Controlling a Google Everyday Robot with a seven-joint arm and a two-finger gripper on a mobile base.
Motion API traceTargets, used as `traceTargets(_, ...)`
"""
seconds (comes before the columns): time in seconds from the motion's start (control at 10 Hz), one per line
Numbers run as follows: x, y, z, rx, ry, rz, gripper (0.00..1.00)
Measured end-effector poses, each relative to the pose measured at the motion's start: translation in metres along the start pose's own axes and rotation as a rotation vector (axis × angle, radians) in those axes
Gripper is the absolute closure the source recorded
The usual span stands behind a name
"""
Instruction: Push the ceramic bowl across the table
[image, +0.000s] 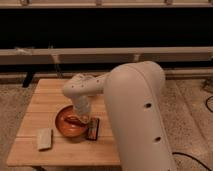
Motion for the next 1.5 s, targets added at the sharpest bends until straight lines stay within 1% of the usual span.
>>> traceTargets(0.4, 0.003, -0.001, 0.006, 0.006, 0.021, 0.001, 1.0)
traceTargets(0.8, 0.012, -0.027, 0.022, 0.012, 0.06, 0.061, 1.0)
traceTargets(1.0, 0.013, -0.036, 0.026, 0.004, 0.073, 0.093, 1.0)
traceTargets(1.2, 0.013, -0.044, 0.029, 0.004, 0.078, 0.112, 1.0)
traceTargets(1.5, 0.013, -0.044, 0.03, 0.003, 0.078, 0.113, 1.0)
